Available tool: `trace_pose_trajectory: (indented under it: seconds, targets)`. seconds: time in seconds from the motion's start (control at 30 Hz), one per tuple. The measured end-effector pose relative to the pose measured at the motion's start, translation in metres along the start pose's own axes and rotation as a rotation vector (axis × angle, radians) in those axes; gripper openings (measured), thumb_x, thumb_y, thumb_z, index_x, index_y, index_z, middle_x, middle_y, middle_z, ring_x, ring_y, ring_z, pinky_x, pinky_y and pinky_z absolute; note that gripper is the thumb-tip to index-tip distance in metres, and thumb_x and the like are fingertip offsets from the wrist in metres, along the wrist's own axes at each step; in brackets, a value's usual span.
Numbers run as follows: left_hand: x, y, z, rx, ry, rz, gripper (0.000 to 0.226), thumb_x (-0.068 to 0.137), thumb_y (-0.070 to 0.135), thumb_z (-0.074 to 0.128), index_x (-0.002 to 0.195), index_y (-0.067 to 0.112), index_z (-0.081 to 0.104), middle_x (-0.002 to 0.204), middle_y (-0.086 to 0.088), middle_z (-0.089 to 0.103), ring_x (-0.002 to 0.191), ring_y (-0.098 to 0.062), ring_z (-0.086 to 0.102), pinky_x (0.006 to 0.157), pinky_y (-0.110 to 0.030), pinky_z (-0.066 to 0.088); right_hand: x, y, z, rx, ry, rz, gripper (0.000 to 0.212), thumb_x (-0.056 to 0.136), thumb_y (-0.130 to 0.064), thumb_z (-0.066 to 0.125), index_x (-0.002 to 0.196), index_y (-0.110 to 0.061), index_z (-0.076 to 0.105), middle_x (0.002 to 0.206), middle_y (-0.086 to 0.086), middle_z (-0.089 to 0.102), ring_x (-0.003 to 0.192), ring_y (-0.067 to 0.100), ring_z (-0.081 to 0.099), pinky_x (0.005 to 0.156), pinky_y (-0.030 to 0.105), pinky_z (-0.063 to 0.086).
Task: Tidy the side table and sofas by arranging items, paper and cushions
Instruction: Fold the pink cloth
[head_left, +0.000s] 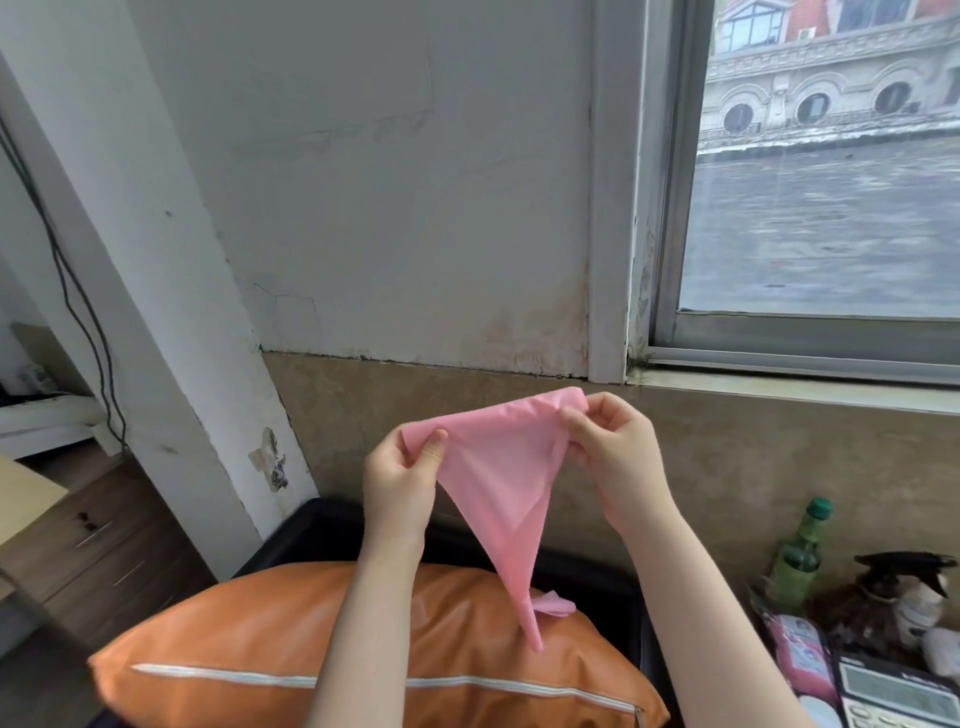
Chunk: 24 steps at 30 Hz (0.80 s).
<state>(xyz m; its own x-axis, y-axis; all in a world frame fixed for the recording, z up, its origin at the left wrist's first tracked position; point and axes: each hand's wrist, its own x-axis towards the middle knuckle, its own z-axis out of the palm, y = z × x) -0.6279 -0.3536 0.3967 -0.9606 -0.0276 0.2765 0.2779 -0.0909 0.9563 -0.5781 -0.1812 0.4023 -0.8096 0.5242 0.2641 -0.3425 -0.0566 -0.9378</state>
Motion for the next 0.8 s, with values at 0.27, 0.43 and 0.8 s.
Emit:
trace_pose_trajectory:
  seconds: [0.27,0.43,0.8]
  targets:
    - [0.004,0.0,-0.003,-0.086,0.112,-0.092,0.019,0.093,0.01,0.056,0.076,0.012,0.062,0.073,-0.002,0.061,0.072,-0.015,0.054,0.068,-0.03,0.043,0.003,-0.005,-0.005,-0.059,0.094,0.109,0.003,0.087,-0.013,0.064,0.084,-0.012,0.063,0.073,0.004,0.068,0.065,0.012,0.065,0.062,0.021,0.051]
    - [0.002,0.002,-0.001,0.013,0.103,-0.03,0.021,0.092,0.009,0.058,0.072,0.015,0.061,0.07,0.001,0.06,0.067,-0.011,0.052,0.064,-0.028,0.042,-0.006,0.003,0.007,-0.155,-0.068,0.325,0.024,0.087,-0.035,0.064,0.084,-0.012,0.066,0.086,0.008,0.07,0.081,0.018,0.069,0.078,0.035,0.056]
    - [0.006,-0.001,-0.006,0.072,0.127,-0.009,0.021,0.092,0.015,0.06,0.071,0.018,0.064,0.069,0.002,0.061,0.069,-0.015,0.053,0.07,-0.033,0.045,0.005,0.007,0.004,-0.349,0.096,-0.059,0.028,0.083,-0.015,0.068,0.057,-0.015,0.059,0.051,-0.005,0.052,0.05,0.005,0.043,0.057,0.029,0.04]
